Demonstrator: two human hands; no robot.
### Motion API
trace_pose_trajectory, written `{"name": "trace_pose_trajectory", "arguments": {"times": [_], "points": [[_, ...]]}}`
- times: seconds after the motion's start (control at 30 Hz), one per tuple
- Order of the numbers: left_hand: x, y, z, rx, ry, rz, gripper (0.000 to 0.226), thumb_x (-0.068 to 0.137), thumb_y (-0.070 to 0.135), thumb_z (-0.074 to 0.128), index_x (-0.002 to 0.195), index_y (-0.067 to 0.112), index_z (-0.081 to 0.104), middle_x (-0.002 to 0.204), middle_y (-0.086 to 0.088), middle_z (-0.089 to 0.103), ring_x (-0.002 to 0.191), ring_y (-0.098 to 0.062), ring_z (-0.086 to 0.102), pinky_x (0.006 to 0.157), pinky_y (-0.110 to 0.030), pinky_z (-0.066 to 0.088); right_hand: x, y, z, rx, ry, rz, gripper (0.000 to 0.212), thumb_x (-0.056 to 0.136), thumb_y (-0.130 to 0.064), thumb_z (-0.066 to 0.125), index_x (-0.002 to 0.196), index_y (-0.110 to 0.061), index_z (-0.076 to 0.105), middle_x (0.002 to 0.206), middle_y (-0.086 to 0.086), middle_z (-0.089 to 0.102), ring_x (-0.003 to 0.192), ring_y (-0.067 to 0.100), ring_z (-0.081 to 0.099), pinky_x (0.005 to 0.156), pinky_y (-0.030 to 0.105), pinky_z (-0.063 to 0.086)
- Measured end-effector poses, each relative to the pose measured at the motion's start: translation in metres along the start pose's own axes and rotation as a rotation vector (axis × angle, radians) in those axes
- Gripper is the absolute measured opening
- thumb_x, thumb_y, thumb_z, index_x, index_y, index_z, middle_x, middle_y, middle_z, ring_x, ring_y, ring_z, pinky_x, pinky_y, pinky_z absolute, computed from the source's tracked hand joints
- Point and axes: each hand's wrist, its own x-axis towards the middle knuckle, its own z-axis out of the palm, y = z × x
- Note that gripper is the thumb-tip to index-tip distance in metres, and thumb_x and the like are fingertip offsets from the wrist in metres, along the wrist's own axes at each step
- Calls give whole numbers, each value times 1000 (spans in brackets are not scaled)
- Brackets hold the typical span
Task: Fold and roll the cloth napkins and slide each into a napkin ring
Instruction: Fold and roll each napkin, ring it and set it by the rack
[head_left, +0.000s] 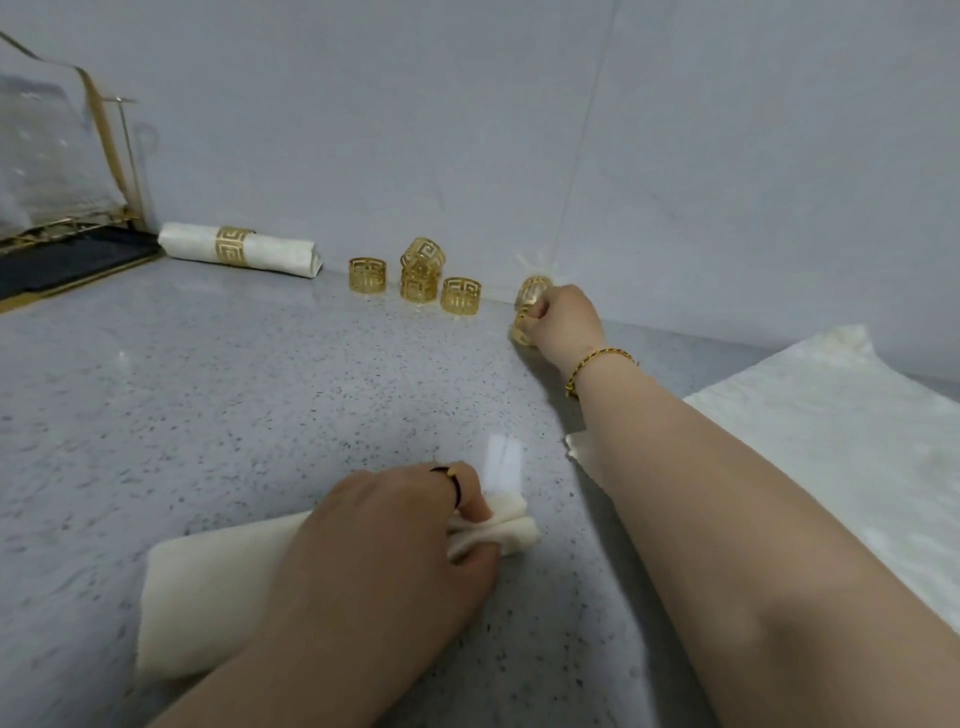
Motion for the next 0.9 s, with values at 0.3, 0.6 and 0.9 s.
{"name": "trace_pose_trajectory", "arguments": {"times": [0.3,0.6,0.9], "points": [[-3,-1,16,38,203,97,13,87,40,47,99,34,47,62,17,34,58,1,34,52,-9,25,-125,-12,-66,527,21,28,33,83,-6,62,56,-17,45,113,14,58,114,21,50,74,17,31],[-21,14,0,-147,178,38,6,86,35,56,91,32,53,86,11,51,82,-9,47,55,-12,29,-267,13,-111,1014,-46,334,12,80,-2,63,70,-7,58,84,3,66,71,11,59,66,16,46],[-44,54,5,-699,280,47,34,68,9,78,60,37,59,78,20,60,72,17,55,68,7,34,-278,8,-116,1313,7,268,22,83,4,57,97,-14,55,62,-17,69,57,-5,62,56,8,48]]}}
